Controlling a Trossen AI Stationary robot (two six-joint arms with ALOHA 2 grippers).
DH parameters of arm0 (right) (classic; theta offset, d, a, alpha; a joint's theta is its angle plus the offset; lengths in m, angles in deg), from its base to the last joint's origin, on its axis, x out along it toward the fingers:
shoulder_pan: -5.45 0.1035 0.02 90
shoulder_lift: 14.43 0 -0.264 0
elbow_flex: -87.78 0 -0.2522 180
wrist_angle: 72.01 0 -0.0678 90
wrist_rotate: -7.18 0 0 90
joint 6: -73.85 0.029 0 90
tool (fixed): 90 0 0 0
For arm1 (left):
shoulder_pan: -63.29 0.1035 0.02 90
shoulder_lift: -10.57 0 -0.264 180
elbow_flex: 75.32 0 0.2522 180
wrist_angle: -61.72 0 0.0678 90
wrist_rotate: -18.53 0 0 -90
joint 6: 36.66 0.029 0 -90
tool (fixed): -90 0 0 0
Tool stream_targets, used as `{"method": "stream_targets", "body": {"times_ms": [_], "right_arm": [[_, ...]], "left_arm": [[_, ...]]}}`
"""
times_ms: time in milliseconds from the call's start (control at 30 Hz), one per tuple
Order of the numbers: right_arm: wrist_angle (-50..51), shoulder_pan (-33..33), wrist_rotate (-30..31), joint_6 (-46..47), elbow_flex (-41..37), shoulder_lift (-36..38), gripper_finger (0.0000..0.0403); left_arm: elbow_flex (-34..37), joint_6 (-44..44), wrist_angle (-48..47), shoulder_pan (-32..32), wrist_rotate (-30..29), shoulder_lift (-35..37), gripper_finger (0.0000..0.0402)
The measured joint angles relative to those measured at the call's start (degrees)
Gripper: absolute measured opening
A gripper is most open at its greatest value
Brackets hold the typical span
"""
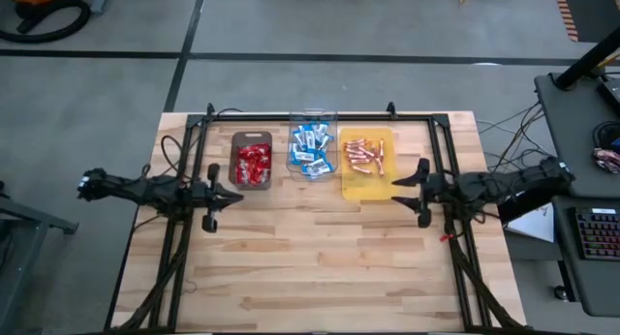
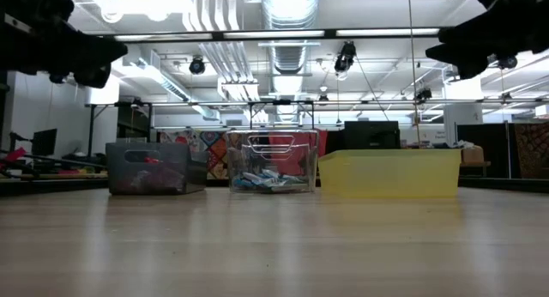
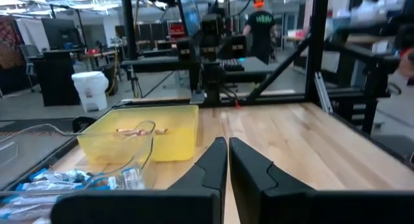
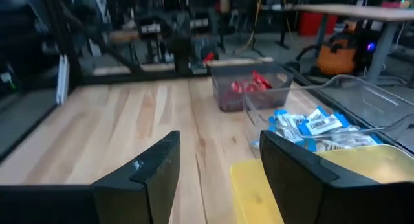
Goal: Sort candy
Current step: Return to Home Position
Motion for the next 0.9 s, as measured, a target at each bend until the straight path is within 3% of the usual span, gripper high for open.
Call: {"method": "stream_targets", "body": {"times_ms": [267,400,633,900], "right_arm": [[-0.16,0.00,-2.29,-0.62,-7.19,12.85,0.0203],[-4.84,-0.02,-2.85,-2.85,-10.42,12.19,0.0203],[-8.64,0.00,-3.07,-10.19,-12.17,12.31,0.0203],[-8.91,0.00,-1.32,-20.22,-12.21,11.91,0.0203]], "left_arm": [[2.97,-1.92,2.88,0.02,3.44,0.78,0.0000],[2.97,-0.63,3.23,0.00,6.10,1.21,0.0000],[2.55,-7.18,2.38,0.04,-1.64,-0.08,0.0000],[2.55,-7.24,2.35,0.00,-1.57,-2.66,0.0000]]}}
